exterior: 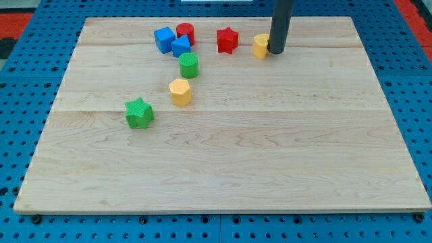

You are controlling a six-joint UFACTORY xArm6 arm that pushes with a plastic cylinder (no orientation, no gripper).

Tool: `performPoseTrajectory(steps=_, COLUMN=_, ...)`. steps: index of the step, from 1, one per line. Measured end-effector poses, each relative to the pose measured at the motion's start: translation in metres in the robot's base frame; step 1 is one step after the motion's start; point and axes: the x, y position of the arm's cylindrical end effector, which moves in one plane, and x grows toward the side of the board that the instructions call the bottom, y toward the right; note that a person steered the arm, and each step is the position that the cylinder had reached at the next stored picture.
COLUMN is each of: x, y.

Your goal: Slide the hexagon diagonally to the green circle

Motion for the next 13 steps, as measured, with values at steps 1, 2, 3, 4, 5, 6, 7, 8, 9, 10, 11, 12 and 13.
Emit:
performPoseTrajectory(steps=1, x=-0.020, y=0.042)
performPoseTrajectory(steps=2, x=-0.023, y=0.052)
performPoseTrajectory(steps=3, x=-0.017, y=0.052)
performPoseTrajectory(steps=4, x=0.016, y=0.052)
performPoseTrajectory(steps=5, x=0.075, y=0.031)
performPoseTrajectory(steps=6, x=0.132, y=-0.013)
performPoseTrajectory(steps=7, x=0.125, y=-0.119)
performPoseTrajectory(steps=8, x=0.117, y=-0.201)
performPoseTrajectory(steps=9, x=0.080, y=-0.313)
performPoseTrajectory(steps=10, x=0.060, y=-0.344)
performPoseTrajectory(steps=11, x=0.065, y=-0.298)
performPoseTrajectory(steps=12, x=0.031, y=-0.410)
performPoseTrajectory(steps=13, x=0.033, y=-0.424)
